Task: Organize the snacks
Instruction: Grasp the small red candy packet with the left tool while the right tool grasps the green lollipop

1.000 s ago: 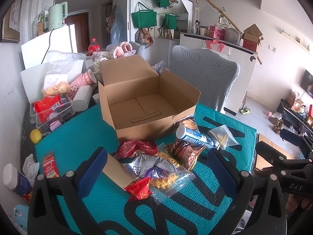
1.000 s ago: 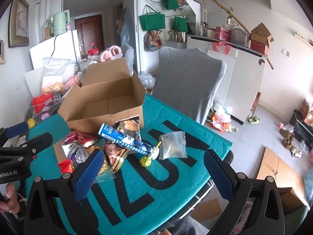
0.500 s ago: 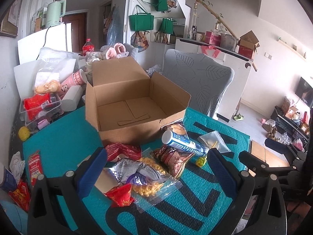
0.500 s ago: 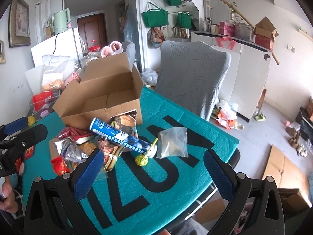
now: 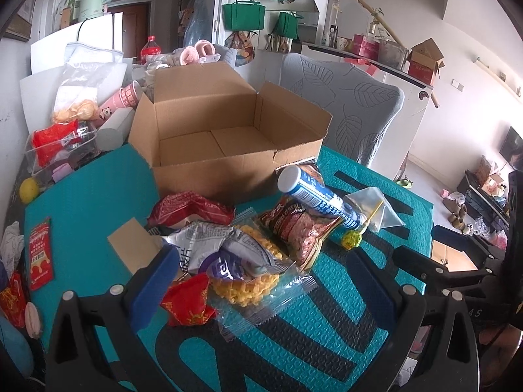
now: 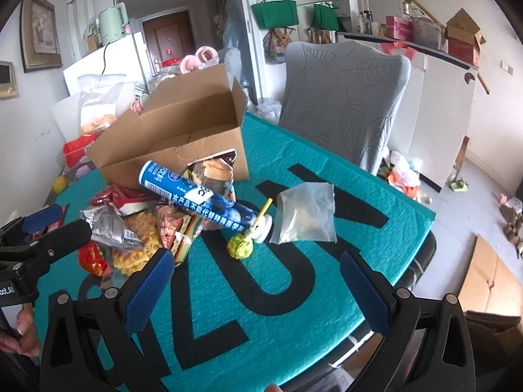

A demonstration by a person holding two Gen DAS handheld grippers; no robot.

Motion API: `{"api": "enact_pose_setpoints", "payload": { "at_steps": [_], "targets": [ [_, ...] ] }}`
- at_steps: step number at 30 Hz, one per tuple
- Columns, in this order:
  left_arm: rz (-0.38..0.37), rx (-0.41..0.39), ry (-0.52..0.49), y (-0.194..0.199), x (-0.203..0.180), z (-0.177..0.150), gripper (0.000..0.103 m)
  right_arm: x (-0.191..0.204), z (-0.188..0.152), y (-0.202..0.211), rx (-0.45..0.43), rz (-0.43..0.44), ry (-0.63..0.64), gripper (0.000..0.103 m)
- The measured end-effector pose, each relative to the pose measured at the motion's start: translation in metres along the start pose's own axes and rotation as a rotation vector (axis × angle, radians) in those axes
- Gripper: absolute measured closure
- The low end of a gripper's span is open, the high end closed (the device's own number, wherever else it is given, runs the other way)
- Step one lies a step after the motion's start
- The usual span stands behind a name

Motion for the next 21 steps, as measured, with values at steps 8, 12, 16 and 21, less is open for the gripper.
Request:
{"api": "enact_pose_setpoints", "payload": {
  "at_steps": [8, 12, 16, 21],
  "targets": [
    [0.035, 0.028, 0.069, -0.015, 0.017, -0.020, 0.000, -0.002, -0.012, -0.024, 0.013, 0.060, 0.003, 0.000],
    [0.121, 0.048, 0.114, -0.017, 0.032, -0.030, 0.000, -0.002, -0.014, -0.033, 0.029, 0.075, 0.021, 0.000],
    [0.185, 0.066, 0.187, -0.018, 0.051, -0.041, 0.000, 0.003, -0.012, -0.041, 0.032, 0.092, 0.039, 0.000],
    [0.122, 0.113, 0.263, -0.026, 0.061, -0.050, 0.018, 0.008, -0.010, -0.051, 0.044, 0.111, 0.047, 0.000]
  ]
}}
Point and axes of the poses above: each gripper's, at about its wrist camera, not at the fingertips, and y roughly against the way its jaws point, x to its left, z to its top, the point moved 1 cm from there along -y, roughly the way its jaws point, and after that the axes turned 2 degrees about -x, right-handed, at the moved point
